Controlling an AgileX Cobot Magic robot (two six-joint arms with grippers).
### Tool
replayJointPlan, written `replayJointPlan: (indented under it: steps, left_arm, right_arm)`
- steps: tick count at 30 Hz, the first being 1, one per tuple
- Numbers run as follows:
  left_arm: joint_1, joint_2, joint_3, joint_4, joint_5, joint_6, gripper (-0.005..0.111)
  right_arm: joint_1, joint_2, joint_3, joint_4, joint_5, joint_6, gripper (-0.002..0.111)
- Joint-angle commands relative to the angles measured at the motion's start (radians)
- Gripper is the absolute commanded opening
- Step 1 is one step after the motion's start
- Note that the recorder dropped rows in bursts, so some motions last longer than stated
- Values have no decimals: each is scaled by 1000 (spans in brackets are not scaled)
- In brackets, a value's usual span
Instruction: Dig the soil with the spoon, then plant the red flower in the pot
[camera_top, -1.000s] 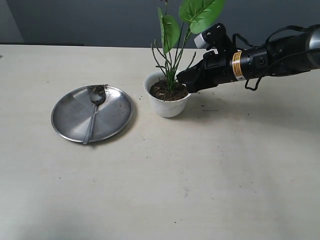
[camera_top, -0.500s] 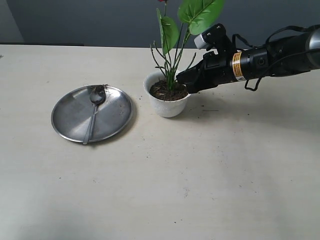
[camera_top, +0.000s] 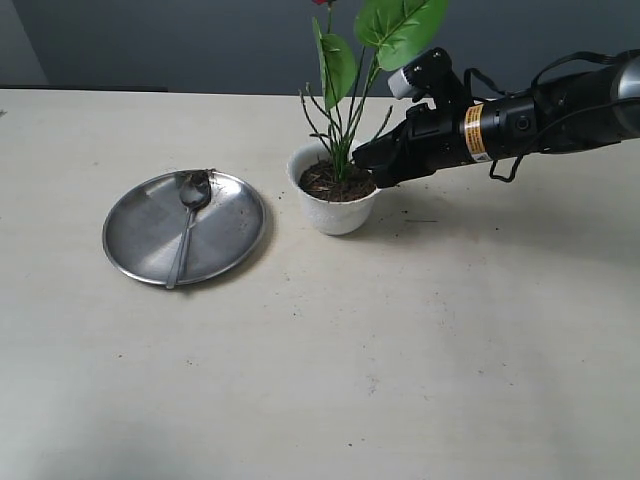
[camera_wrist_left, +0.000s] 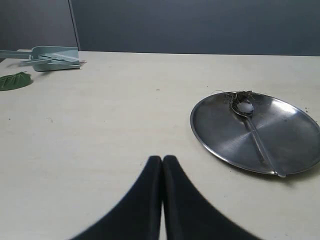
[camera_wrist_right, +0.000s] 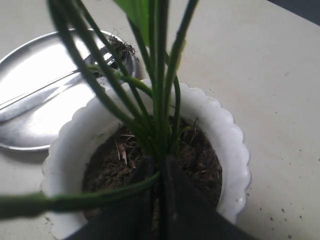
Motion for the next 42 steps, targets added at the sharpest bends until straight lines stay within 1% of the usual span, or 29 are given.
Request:
replayJointPlan:
  steps: [1, 21, 22, 24, 25, 26, 42]
  left_arm:
    - [-4, -5, 5, -6, -6, -1, 0]
    - [-4, -5, 5, -6, -6, -1, 0]
    - [-4, -5, 5, -6, -6, -1, 0]
    - [-4, -5, 5, -6, -6, -1, 0]
    - [-4, -5, 5, -6, -6, -1, 0]
    - [-4, -5, 5, -6, -6, -1, 0]
    - [-4, -5, 5, -6, -6, -1, 0]
  right_arm:
    - [-2, 34, 36, -127, 73, -1, -1]
    - [-2, 35, 36, -127, 73, -1, -1]
    - [-2, 35, 36, -127, 73, -1, 1]
    - [-2, 35, 36, -127, 73, -1, 12]
    - [-2, 35, 36, -127, 73, -1, 21]
    - [-2, 35, 36, -127, 76, -1, 23]
    - [-2, -16, 14, -105, 40, -5, 25]
